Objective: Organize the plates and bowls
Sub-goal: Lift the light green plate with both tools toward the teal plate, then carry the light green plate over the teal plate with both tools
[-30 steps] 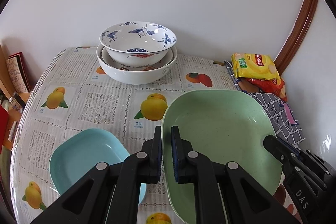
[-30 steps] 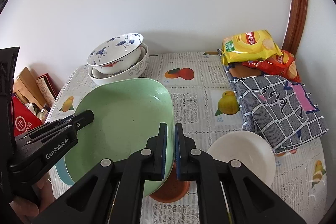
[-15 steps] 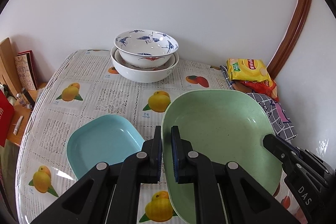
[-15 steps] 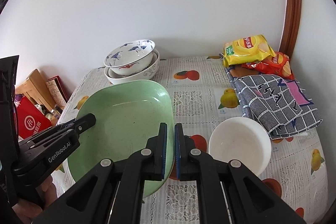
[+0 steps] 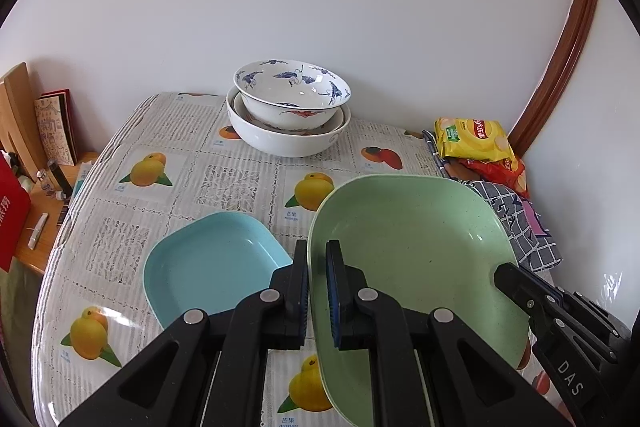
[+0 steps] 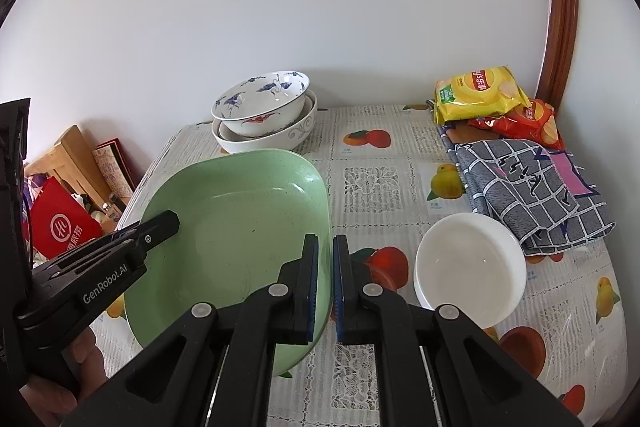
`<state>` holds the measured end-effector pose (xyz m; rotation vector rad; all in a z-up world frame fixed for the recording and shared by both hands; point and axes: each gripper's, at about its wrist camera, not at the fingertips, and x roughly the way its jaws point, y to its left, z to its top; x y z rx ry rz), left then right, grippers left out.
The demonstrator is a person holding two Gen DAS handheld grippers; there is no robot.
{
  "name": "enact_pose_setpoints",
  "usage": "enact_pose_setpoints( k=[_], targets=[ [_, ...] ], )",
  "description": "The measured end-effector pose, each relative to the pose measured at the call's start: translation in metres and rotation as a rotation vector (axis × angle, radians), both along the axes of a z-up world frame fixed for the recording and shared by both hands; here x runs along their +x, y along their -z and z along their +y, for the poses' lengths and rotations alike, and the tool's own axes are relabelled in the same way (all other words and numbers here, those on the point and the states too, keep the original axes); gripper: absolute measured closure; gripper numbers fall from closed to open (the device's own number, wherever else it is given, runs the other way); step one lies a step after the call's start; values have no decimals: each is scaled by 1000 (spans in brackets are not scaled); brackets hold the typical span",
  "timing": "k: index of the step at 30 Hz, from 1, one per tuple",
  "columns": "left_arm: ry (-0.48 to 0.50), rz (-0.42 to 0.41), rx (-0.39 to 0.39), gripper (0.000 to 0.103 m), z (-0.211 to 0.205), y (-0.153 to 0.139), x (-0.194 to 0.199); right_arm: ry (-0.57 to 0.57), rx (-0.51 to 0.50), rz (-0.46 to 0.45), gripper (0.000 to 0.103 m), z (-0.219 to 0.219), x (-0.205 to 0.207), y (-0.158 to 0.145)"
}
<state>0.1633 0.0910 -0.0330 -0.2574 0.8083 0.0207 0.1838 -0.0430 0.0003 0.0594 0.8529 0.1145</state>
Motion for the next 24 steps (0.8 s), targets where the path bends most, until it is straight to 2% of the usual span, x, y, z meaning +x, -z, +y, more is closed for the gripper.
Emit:
enact_pose_setpoints(
  k=[24],
  targets=[
    [-31, 17, -40, 94, 31, 15, -9, -34, -48, 6, 96, 35, 1, 6]
  ],
)
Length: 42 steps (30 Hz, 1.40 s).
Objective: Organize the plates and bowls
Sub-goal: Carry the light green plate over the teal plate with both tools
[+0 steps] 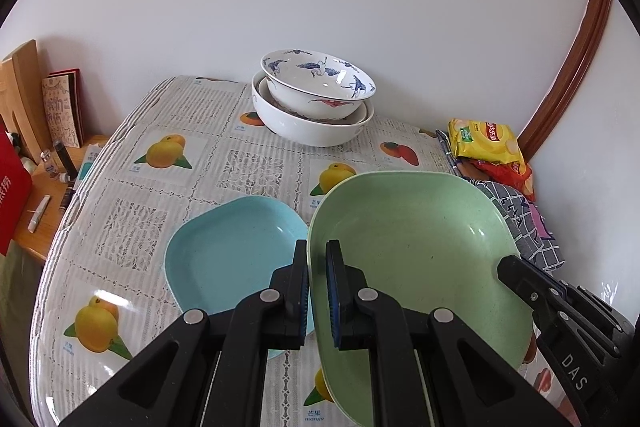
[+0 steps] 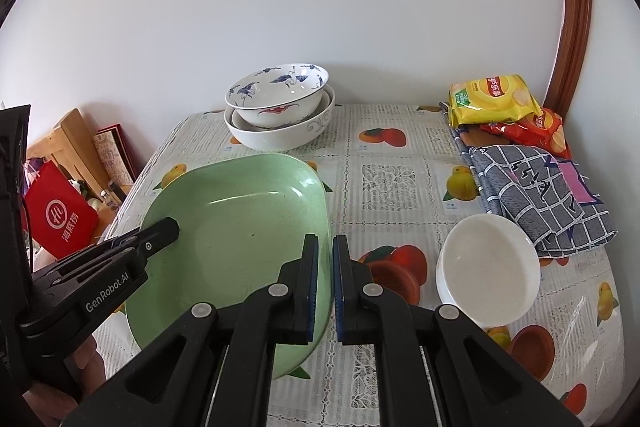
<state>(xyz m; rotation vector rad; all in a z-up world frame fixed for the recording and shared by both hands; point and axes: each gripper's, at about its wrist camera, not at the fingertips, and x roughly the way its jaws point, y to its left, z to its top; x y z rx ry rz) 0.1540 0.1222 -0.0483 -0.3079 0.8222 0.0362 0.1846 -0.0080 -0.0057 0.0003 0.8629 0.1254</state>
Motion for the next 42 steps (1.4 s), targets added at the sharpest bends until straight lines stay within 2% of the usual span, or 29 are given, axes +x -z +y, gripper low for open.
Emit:
enact_pose_setpoints(
  k=[18, 42],
  targets=[
    [-53, 41, -1, 94, 38, 23, -4, -51, 6, 54, 96, 35, 13, 28],
    [-115, 149, -30, 94, 82, 74, 13, -117, -33, 154, 95, 80, 49, 81]
  ],
)
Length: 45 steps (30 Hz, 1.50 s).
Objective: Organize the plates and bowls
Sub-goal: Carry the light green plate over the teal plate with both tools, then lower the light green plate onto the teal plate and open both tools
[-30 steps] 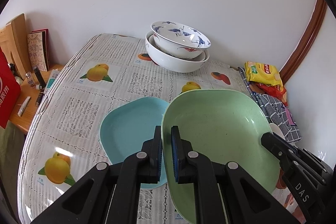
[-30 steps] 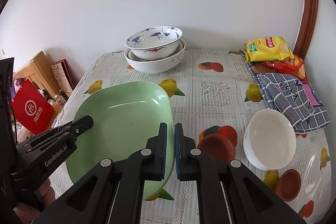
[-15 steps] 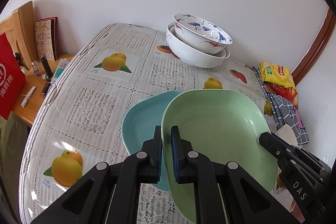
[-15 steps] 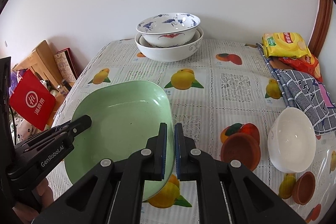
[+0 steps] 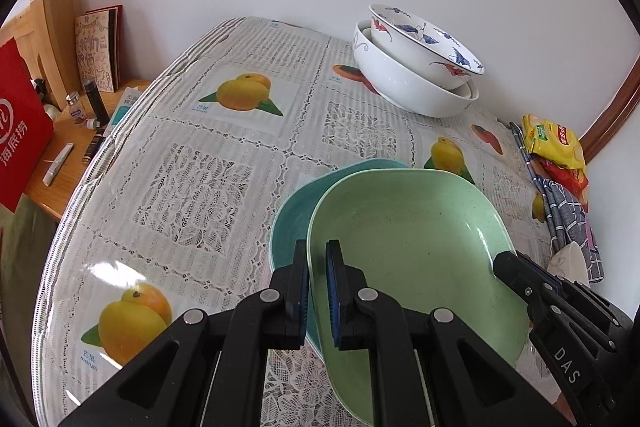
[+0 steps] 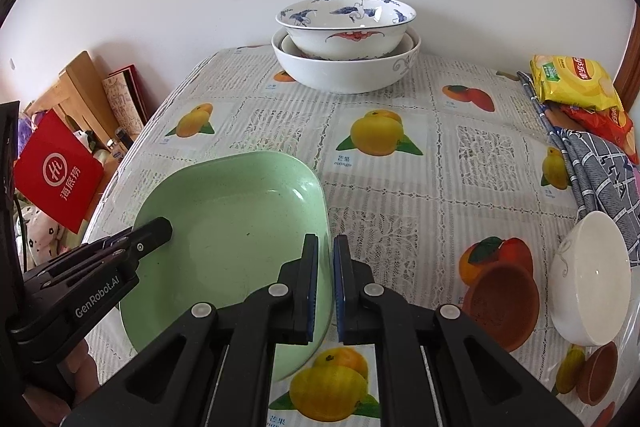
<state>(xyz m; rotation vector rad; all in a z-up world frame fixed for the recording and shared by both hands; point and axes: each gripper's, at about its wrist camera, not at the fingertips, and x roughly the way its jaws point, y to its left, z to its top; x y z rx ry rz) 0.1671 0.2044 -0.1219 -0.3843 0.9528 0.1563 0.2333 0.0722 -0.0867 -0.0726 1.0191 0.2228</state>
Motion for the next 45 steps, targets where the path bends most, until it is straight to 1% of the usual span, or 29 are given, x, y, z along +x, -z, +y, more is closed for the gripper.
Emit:
enact_pose_setpoints(
  k=[9, 20, 23, 28, 33, 39, 43, 45],
  targets=[
    [-4, 20, 0, 94, 5, 13, 7, -3, -7, 31, 94, 3, 13, 17],
    [-17, 10, -8, 94, 13, 12, 10, -22, -36, 19, 92, 14, 24, 21],
    [-18, 2, -4, 94, 13, 9, 8, -24, -28, 26, 92, 14, 28, 23],
    [-19, -1, -20, 94, 15, 9, 8, -24, -18, 29, 91, 13, 33, 25],
    [-20, -1, -10, 94, 14, 9, 8, -31, -23, 25, 91, 13, 34, 26],
    [-26, 7, -20, 94, 13, 8, 7, -45, -30, 28, 87, 16, 38, 28],
    [-26, 6, -24, 94, 14, 7, 5, -57, -10, 38, 79, 17, 38, 27],
    [-29, 13, -46, 94, 15, 7, 4, -62, -9, 33, 77, 18, 36, 26]
  ],
)
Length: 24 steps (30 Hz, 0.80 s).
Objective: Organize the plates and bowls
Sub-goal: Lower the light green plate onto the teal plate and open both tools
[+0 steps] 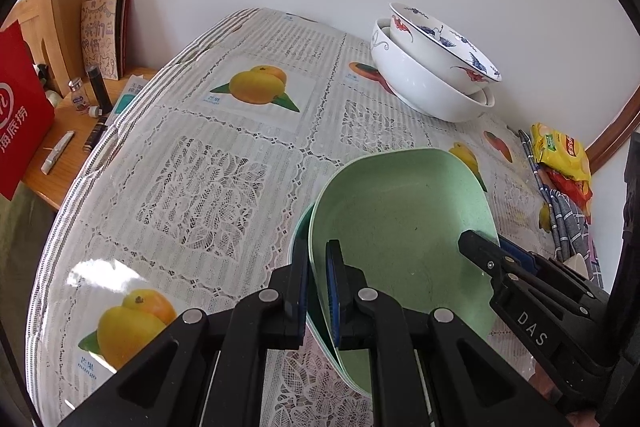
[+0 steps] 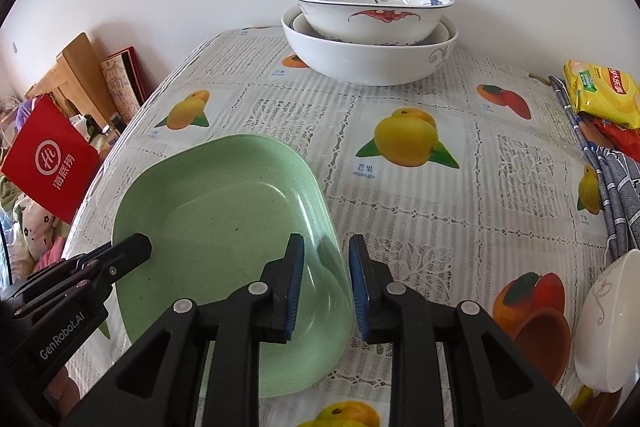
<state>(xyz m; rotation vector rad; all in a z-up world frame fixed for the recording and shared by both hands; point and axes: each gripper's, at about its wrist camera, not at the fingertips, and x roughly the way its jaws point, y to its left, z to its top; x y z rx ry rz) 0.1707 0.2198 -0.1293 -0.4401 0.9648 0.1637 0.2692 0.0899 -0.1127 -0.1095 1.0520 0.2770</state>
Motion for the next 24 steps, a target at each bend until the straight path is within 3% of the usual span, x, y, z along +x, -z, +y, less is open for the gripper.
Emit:
enact_pose_setpoints(
  k=[4, 13, 18, 20, 24],
  targets=[
    [15, 12, 1, 91, -4, -2, -3, -10, -11, -21, 76, 0, -5, -5],
    [60, -14, 28, 59, -20, -17, -17, -15, -1, -37, 72, -3, -20, -16],
    [63, -13, 18, 59, -24, -21, -25, -12, 4, -50, 70, -7, -32, -24],
    [65, -10, 25, 59, -27, -23, -27, -13, 4, -60, 61, -10, -37, -27],
    [63, -7, 35, 59, -33, -28, -31, 0, 5, -88, 59, -22, -48, -37]
  ],
)
